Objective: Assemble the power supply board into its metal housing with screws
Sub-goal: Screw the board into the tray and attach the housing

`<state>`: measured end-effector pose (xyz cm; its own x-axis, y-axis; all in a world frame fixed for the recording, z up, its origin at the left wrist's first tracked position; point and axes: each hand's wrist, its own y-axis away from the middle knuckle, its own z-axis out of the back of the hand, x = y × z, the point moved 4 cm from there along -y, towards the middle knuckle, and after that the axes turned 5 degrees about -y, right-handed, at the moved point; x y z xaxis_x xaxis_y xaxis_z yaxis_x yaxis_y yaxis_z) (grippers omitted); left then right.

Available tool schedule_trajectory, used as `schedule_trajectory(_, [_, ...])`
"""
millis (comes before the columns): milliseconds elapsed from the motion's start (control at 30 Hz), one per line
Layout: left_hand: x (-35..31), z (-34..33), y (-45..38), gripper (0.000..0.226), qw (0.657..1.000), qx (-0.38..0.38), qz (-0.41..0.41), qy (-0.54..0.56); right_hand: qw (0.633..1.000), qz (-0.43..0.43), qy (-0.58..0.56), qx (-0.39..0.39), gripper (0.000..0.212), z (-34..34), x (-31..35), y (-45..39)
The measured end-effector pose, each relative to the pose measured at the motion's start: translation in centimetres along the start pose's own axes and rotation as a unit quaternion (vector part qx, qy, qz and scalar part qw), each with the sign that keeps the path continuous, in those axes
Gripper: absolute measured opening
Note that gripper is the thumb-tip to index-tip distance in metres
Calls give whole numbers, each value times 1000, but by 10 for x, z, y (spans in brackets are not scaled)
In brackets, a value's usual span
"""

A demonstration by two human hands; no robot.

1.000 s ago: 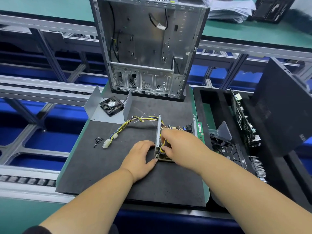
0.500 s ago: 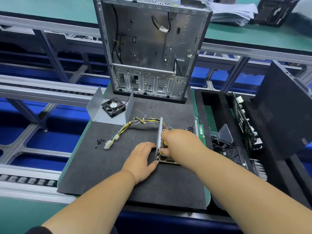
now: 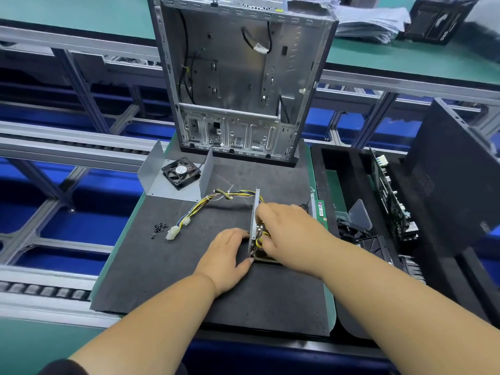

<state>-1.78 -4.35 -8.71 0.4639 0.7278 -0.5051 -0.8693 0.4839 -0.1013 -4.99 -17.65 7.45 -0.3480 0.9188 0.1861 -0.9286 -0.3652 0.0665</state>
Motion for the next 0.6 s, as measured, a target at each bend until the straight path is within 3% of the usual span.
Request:
schedule_trajectory(233, [0, 0, 0, 50, 1000, -2, 0, 3, 998, 15, 45, 28, 16, 1, -3, -5])
schedule_trajectory(467, [-1, 1, 0, 41, 1000, -2, -10, 10, 996, -28, 83, 6, 30, -6, 5, -9])
schedule_trajectory(600, [-2, 2, 0, 47, 1000, -5, -8, 5, 987, -104, 121, 8, 36, -8, -4, -16])
